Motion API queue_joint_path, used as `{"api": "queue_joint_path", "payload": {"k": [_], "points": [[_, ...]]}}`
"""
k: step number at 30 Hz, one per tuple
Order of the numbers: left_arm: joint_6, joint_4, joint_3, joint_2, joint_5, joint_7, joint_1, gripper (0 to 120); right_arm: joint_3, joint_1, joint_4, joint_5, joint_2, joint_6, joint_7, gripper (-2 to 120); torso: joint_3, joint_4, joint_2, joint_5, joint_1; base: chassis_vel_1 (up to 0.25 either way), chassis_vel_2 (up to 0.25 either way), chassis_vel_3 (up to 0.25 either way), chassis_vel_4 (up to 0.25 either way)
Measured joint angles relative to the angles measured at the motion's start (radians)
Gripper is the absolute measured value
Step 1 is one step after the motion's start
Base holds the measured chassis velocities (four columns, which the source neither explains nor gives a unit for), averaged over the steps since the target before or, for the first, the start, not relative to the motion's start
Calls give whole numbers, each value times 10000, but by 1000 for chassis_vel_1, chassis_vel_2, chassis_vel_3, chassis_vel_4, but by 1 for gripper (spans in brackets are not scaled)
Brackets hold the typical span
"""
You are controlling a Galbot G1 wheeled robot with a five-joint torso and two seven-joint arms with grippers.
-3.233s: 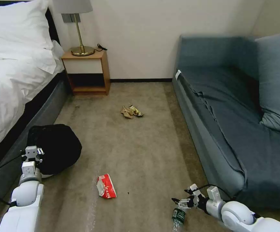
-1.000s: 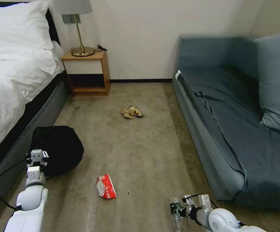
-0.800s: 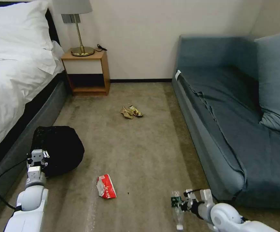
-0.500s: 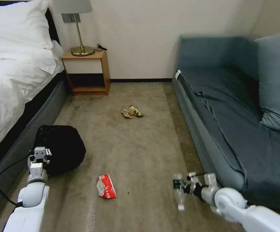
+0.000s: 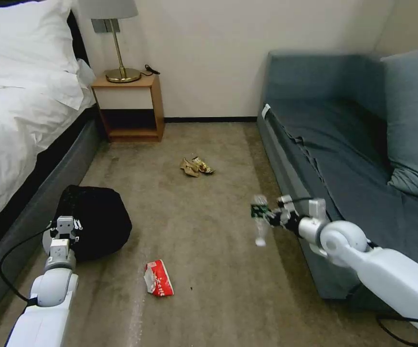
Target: Pick up the trash bin, then pick up the garbage on the floor and place it into the trash bin.
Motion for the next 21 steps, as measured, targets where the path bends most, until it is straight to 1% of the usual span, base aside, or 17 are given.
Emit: {"api": "queue_joint_path", "payload": {"k": [2,3,4,8,9,11,12,14,15,17,21], "points": [[88,-138,32,42,-44,-51,15,5,-27,378,-51,216,290,-40,-92,16,0,-4,0,-5,0,0,0,0,0],[159,-261,48,49,-83,-77,51,5,-127,688,-118,357,510,-50,-227,16,-1,-1,0,-1,0,0,0,0,0],[159,-261,48,49,-83,-77,51,5,-127,688,-118,357,510,-50,-227,16,-1,-1,0,-1,0,0,0,0,0],[252,-519,83,35,-172,-131,150,5,-425,1191,-147,542,993,-44,-767,16,-1,0,0,-2,0,0,0,0,0],[252,-519,83,35,-172,-131,150,5,-425,1191,-147,542,993,-44,-767,16,-1,0,0,-2,0,0,0,0,0],[272,-654,94,21,-212,-162,177,5,-613,1398,-142,559,1307,-41,-940,16,-1,-1,1,-1,0,0,0,0,0],[272,-654,94,21,-212,-162,177,5,-613,1398,-142,559,1307,-41,-940,16,-1,-1,1,-1,0,0,0,0,0],[312,-836,145,9,-262,-180,216,5,-859,1651,-118,647,1752,-44,-951,16,-1,-1,1,0,0,0,0,0,0],[312,-836,145,9,-262,-180,216,5,-859,1651,-118,647,1752,-44,-951,16,-1,-1,1,0,0,0,0,0,0],[398,-1003,218,5,-348,-204,242,5,-1144,1909,-63,810,2073,-46,-982,16,-1,-1,2,-1,-1,0,0,0,0],[447,-1131,299,21,-436,-233,243,5,-1397,2145,-83,888,2306,-41,-1053,16,-2,-2,2,-1,-1,0,0,0,0]]}}
